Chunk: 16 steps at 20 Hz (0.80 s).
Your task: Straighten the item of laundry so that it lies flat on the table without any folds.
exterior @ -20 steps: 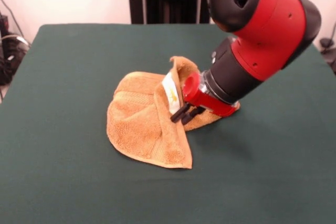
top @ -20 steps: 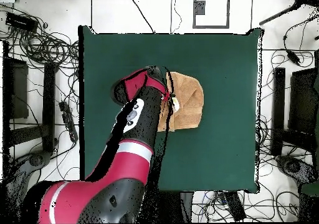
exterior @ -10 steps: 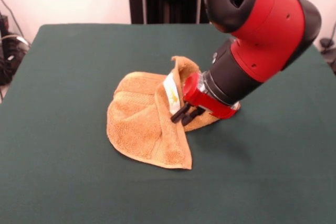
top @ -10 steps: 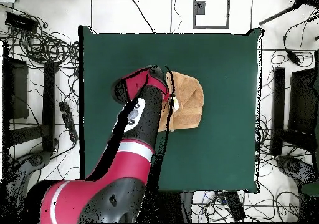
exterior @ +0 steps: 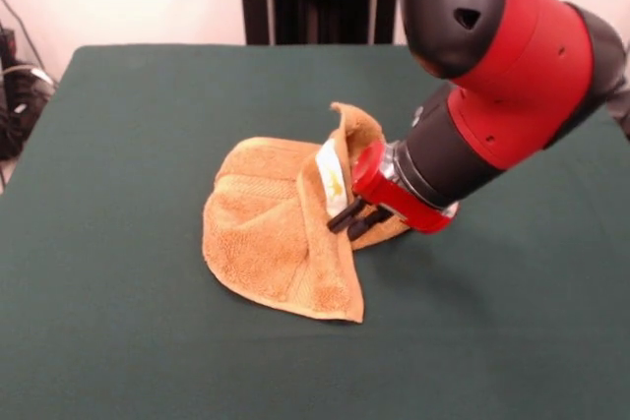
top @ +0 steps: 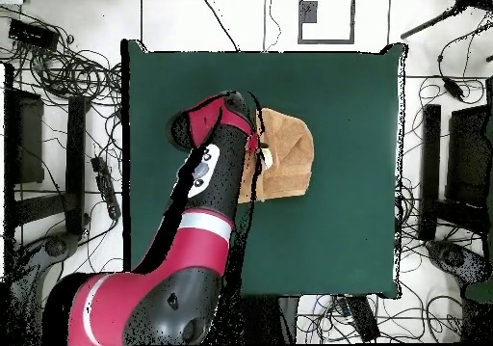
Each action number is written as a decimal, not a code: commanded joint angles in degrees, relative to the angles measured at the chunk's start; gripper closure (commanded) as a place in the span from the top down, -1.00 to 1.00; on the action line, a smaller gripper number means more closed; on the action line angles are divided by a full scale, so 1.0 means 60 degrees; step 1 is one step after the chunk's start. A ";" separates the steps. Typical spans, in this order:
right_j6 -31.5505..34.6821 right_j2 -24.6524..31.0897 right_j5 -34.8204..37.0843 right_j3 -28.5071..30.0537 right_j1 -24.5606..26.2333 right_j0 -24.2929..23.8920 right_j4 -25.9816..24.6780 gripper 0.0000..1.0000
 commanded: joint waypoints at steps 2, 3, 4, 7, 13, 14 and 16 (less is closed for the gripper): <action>0.3311 0.1376 0.0332 -0.2028 0.1137 0.0709 0.1440 -1.00; 0.3346 0.1380 0.0388 -0.2124 0.1156 0.0715 0.1439 -1.00; 0.3390 0.1361 0.0531 -0.2268 0.1188 0.0717 0.1453 -1.00; 0.3504 0.1335 0.0795 -0.2559 0.1229 0.0729 0.1522 -1.00; 0.3600 0.1145 0.1519 -0.3334 0.1461 0.0741 0.1839 -1.00; 0.3612 0.1097 0.1589 -0.3464 0.1513 0.0752 0.1927 -1.00; 0.3674 0.0949 0.1783 -0.3733 0.1617 0.0765 0.2111 -1.00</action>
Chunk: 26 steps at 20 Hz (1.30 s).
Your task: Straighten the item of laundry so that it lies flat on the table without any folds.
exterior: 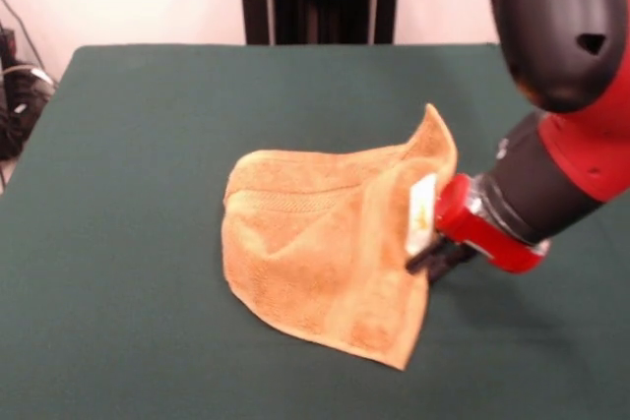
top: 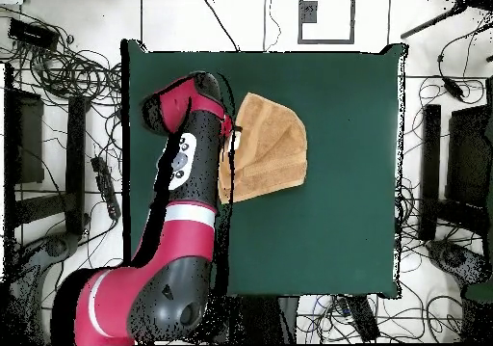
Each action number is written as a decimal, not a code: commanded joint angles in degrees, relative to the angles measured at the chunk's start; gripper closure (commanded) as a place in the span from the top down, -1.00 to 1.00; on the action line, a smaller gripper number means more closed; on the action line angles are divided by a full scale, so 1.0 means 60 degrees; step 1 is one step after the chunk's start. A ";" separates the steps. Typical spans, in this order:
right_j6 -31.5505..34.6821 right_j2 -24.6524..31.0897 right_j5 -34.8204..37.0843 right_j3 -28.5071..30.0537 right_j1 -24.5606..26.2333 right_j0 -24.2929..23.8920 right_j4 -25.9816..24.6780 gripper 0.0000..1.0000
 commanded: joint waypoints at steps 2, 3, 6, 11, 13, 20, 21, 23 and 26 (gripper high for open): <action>0.3147 0.0987 0.0997 -0.1584 0.0735 0.0542 0.1372 -1.00; 0.3177 0.0956 0.1078 -0.1669 0.0757 0.0538 0.1441 -1.00; 0.3347 0.0819 0.1090 -0.1834 0.0831 0.0557 0.1620 -1.00; 0.3823 0.0660 0.0791 -0.1727 0.0887 0.0585 0.1738 -1.00; 0.3962 0.0654 0.0753 -0.1744 0.0929 0.0560 0.1828 -1.00; 0.4461 0.0720 0.0920 -0.1746 0.1085 0.0535 0.2313 -1.00; 0.4509 0.0707 0.0953 -0.1757 0.1104 0.0537 0.2371 -1.00; 0.4505 0.0755 0.0999 -0.1812 0.1121 0.0482 0.2506 -1.00; 0.4710 0.0903 0.1003 -0.1813 0.1138 0.0458 0.2708 -1.00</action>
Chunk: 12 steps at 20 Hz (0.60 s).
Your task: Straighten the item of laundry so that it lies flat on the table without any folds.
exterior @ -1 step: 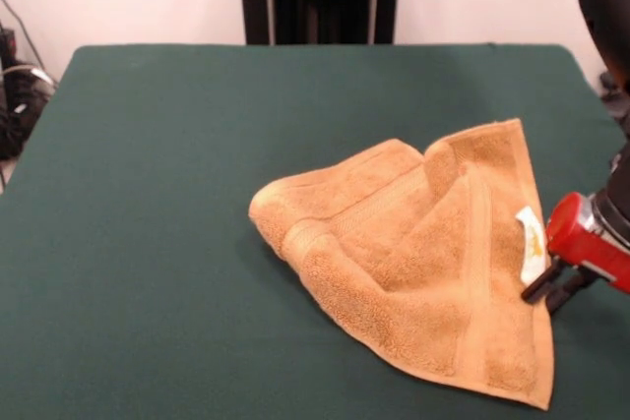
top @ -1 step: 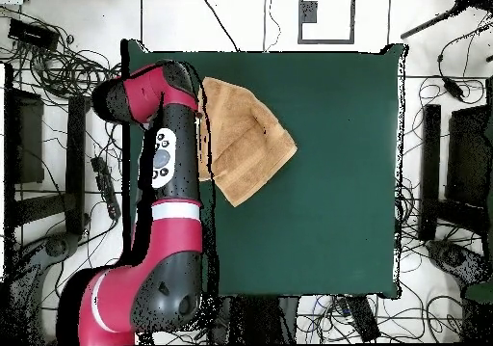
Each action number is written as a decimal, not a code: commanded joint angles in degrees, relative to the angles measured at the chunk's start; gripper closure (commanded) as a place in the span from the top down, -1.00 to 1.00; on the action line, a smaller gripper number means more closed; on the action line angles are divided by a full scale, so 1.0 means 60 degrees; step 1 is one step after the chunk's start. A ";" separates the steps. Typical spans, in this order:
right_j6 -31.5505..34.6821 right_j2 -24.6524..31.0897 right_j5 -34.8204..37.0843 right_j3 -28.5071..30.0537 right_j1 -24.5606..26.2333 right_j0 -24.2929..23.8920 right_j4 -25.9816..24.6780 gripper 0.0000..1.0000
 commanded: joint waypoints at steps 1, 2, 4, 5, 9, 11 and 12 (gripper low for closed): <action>0.3190 0.0966 0.0621 0.0116 0.0407 0.0261 0.1142 -1.00; 0.3333 0.1027 0.0633 0.0137 0.0403 0.0240 0.1245 -1.00; 0.3432 0.1074 0.0663 0.0104 0.0435 0.0232 0.1384 -1.00; 0.3500 0.1109 0.0653 0.0113 0.0436 0.0228 0.1464 -1.00; 0.3853 0.1254 0.0681 -0.0018 0.0535 0.0193 0.1892 -1.00; 0.3940 0.1270 0.0819 -0.0139 0.0580 0.0160 0.2126 -1.00; 0.3952 0.1242 0.0927 -0.0227 0.0606 0.0131 0.2255 -1.00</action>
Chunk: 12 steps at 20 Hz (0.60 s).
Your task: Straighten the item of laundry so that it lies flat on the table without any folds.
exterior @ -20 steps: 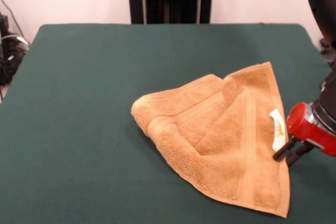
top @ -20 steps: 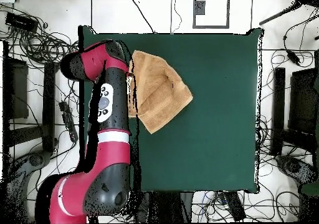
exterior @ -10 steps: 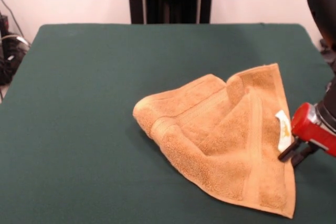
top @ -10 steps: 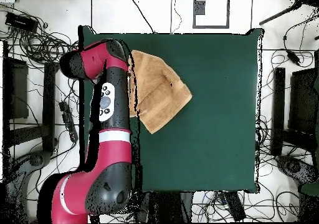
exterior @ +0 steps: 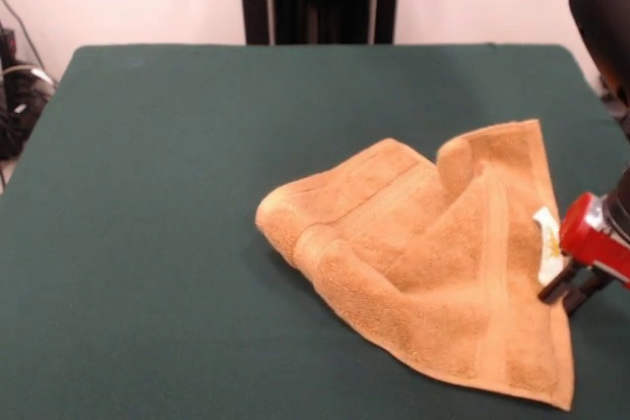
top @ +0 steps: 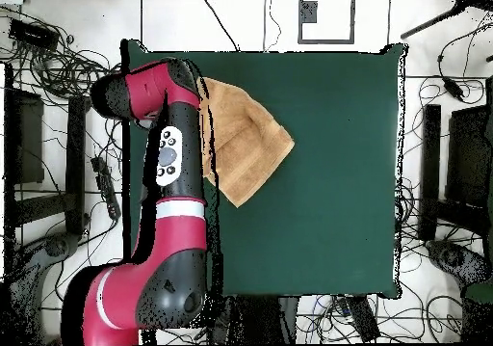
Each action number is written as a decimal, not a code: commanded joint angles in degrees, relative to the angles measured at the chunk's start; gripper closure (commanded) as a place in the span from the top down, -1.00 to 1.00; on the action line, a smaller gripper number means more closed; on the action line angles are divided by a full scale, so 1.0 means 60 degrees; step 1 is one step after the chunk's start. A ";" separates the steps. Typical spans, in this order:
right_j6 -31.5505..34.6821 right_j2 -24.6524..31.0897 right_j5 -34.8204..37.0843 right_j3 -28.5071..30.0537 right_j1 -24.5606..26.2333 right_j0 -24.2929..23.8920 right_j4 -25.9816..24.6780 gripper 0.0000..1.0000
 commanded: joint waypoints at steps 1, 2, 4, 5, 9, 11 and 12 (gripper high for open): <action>0.3219 0.1199 0.0827 0.0016 0.0477 0.0236 0.1474 -1.00; 0.3215 0.1161 0.0859 0.0027 0.0464 0.0232 0.1548 -1.00; 0.3094 0.1127 0.0963 0.0079 0.0451 0.0229 0.1717 -1.00; 0.3033 0.1098 0.1036 0.0078 0.0465 0.0224 0.1806 -1.00; 0.2713 0.1097 0.1242 0.0341 0.0424 0.0268 0.2083 -1.00; 0.2661 0.1053 0.1176 0.0470 0.0406 0.0320 0.2169 -1.00; 0.2646 0.1038 0.1148 0.0546 0.0373 0.0345 0.2203 -1.00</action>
